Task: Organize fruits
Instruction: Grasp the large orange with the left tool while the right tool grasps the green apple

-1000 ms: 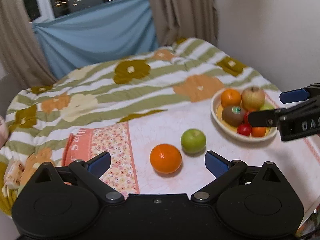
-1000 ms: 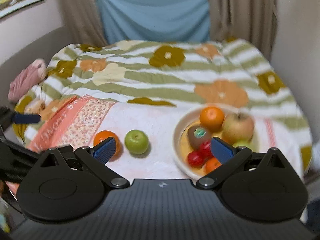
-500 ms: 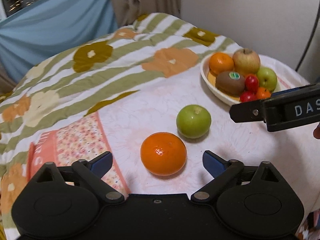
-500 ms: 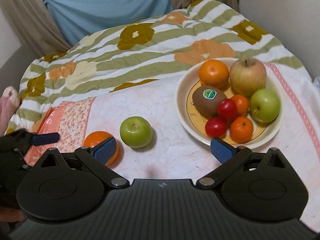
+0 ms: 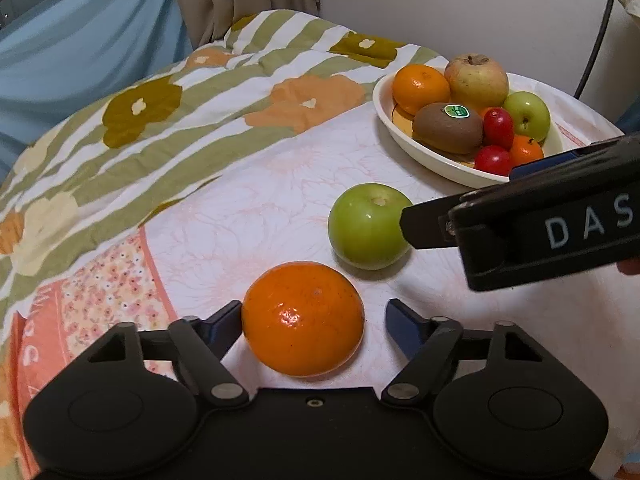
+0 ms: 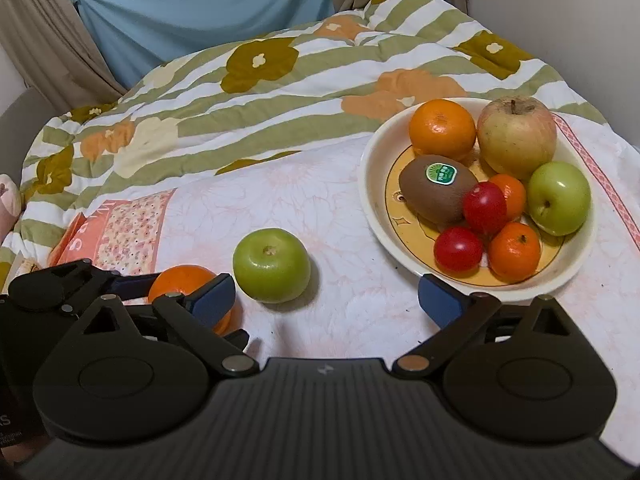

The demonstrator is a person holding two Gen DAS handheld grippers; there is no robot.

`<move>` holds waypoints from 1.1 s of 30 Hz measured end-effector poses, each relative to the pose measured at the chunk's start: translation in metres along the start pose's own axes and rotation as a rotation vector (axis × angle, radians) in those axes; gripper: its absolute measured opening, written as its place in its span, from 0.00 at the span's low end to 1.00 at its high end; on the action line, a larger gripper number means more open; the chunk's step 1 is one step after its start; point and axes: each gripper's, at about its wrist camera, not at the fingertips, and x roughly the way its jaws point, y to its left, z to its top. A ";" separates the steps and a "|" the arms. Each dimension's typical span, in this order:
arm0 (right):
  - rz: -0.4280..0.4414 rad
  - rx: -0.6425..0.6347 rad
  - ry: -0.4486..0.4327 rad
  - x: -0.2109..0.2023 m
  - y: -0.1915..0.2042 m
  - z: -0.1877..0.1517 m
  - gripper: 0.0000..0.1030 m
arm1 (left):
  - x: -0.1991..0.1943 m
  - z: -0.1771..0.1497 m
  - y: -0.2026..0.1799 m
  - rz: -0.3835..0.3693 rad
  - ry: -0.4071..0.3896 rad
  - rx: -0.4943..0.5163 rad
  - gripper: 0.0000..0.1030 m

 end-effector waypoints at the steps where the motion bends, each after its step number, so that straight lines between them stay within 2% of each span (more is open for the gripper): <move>1: 0.001 -0.003 -0.001 0.001 0.001 0.000 1.00 | 0.001 0.000 0.001 0.006 -0.001 -0.002 0.72; 2: 0.001 -0.006 -0.001 0.002 0.003 0.001 1.00 | 0.002 0.000 0.002 0.015 -0.002 -0.004 0.66; 10: 0.027 -0.058 0.003 0.016 0.015 0.008 1.00 | 0.001 0.000 0.007 -0.002 -0.004 -0.029 0.66; 16: 0.047 -0.088 0.022 0.030 0.020 0.014 0.90 | -0.004 -0.007 0.015 0.012 0.005 -0.047 0.66; 20: 0.055 -0.107 0.030 0.037 0.024 0.016 0.88 | -0.007 -0.013 0.022 0.027 0.014 -0.066 0.66; 22: 0.067 -0.122 0.038 0.041 0.027 0.016 0.82 | -0.010 -0.016 0.025 0.035 0.019 -0.081 0.66; 29: 0.081 -0.162 0.063 0.051 0.035 0.015 0.81 | -0.016 -0.025 0.034 0.065 0.029 -0.135 0.66; 33: 0.086 -0.183 0.077 0.054 0.037 0.014 0.75 | -0.020 -0.030 0.036 0.082 0.030 -0.159 0.66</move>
